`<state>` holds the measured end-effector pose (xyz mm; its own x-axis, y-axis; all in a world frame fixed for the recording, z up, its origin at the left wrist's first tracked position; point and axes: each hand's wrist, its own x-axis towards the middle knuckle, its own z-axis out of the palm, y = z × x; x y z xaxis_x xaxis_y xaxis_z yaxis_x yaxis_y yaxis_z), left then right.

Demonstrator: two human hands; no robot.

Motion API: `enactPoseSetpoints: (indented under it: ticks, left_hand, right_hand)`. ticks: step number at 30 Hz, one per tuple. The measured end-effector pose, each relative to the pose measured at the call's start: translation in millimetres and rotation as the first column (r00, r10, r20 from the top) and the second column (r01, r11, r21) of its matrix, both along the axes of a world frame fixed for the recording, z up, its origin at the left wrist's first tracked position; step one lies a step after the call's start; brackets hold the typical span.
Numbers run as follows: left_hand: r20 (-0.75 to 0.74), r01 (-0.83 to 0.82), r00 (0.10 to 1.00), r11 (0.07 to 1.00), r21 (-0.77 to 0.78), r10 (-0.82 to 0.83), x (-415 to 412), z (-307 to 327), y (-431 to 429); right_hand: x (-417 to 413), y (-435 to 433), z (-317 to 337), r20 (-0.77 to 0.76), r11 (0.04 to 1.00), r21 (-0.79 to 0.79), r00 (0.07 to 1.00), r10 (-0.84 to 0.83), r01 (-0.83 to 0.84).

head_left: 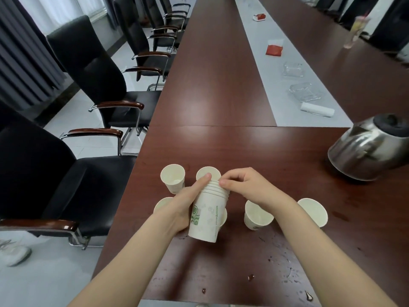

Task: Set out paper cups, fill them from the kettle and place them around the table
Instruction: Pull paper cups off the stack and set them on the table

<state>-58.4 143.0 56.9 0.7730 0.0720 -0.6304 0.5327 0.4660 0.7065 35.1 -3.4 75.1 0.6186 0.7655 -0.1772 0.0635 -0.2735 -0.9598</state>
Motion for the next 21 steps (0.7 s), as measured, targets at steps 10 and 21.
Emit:
enactPoseSetpoints:
  ticks: [10,21]
  left_hand:
    - [0.013,0.105,0.994,0.986,0.128,-0.107,27.4,11.1,-41.6]
    - [-0.041,0.079,0.996,0.995,0.057,-0.077,55.8,11.0,-71.3]
  right_hand:
    - [21.1,-39.3,13.8,-0.006,0.994,-0.059,0.996,-0.091,0.091]
    - [34.3,-59.8,7.1,0.092,0.963,-0.104,0.966,-0.241,0.25]
